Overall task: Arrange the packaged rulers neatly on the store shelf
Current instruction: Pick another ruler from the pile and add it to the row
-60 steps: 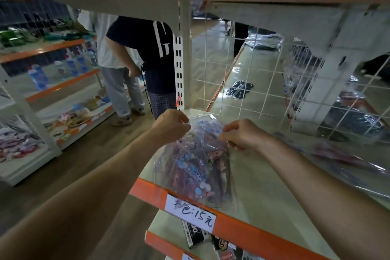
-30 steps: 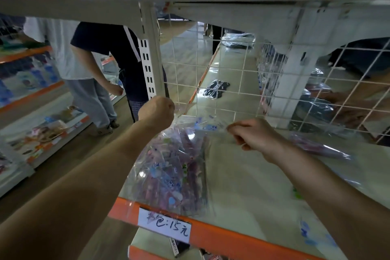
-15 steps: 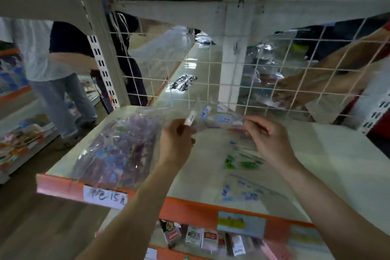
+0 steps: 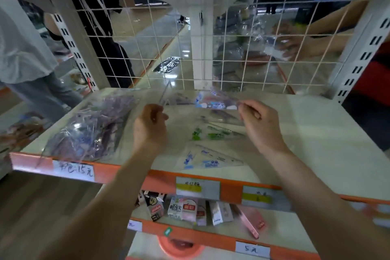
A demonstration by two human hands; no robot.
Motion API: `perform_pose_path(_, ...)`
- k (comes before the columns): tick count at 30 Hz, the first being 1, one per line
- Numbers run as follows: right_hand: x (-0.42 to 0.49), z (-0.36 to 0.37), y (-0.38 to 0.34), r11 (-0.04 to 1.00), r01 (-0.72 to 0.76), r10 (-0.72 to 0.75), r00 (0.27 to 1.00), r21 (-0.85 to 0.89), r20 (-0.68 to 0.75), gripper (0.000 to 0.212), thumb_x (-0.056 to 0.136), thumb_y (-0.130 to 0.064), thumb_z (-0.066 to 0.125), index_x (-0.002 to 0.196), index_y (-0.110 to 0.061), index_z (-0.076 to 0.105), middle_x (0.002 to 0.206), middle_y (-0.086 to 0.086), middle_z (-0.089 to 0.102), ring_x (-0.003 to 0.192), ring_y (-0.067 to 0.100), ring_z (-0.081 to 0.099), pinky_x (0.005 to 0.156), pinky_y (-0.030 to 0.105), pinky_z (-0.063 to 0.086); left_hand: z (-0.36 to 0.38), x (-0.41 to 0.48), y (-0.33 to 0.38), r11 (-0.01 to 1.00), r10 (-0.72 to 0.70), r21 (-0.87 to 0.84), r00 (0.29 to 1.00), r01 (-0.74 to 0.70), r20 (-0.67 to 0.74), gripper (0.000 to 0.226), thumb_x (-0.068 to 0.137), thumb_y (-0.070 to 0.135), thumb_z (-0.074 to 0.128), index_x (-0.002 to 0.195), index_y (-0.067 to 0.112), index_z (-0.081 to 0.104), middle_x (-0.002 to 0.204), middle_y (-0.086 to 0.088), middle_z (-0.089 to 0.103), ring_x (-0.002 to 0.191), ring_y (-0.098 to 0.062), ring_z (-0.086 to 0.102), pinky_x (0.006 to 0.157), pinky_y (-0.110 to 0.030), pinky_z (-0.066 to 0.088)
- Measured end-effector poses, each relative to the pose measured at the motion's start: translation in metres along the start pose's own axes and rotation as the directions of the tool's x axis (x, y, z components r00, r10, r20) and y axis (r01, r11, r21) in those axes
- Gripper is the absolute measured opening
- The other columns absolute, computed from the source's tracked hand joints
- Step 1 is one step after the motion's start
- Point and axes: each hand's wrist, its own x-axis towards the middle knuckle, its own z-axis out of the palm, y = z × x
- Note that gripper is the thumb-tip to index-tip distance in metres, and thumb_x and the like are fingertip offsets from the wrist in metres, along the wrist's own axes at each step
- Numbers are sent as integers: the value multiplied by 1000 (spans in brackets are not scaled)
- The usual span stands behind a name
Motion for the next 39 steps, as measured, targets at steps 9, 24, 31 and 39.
perform_pose_path(9, -15, -1, -18, 997, 12, -27, 977, 70, 213, 31, 87, -2, 60, 77, -30, 66, 81, -16, 64, 77, -5, 58, 77, 10, 44, 0, -7, 4, 984, 128, 118, 991, -130, 32, 16, 93, 13, 42, 96, 24, 53, 74, 12, 63, 69, -19, 56, 66, -32, 46)
perform_pose_path(24, -44, -27, -22, 992, -103, 118, 953, -66, 280, 23, 85, -12, 68, 79, -34, 70, 72, -22, 68, 74, -11, 61, 68, 1, 41, 1, -10, 6, 975, 153, 154, 986, -161, 62, 17, 94, 15, 43, 103, 18, 56, 80, 9, 64, 78, -14, 53, 65, -26, 36)
perform_pose_path(31, -48, -26, -24, 973, -142, 200, 914, -184, 352, 18, 86, -16, 66, 79, -31, 73, 76, -19, 68, 75, -7, 61, 69, 3, 43, 3, -6, 2, 973, 172, 144, 982, -182, 79, 14, 95, 16, 43, 100, 20, 56, 76, 9, 63, 76, -19, 57, 68, -32, 46)
perform_pose_path(39, -50, -17, -24, 843, 32, 197, 911, -537, 363, 19, 87, -26, 56, 87, -28, 75, 85, -10, 70, 84, 13, 61, 79, 28, 49, 2, -7, 5, 973, 157, 157, 985, -167, 77, 16, 96, 17, 41, 102, 20, 55, 80, 7, 65, 77, -18, 56, 67, -31, 44)
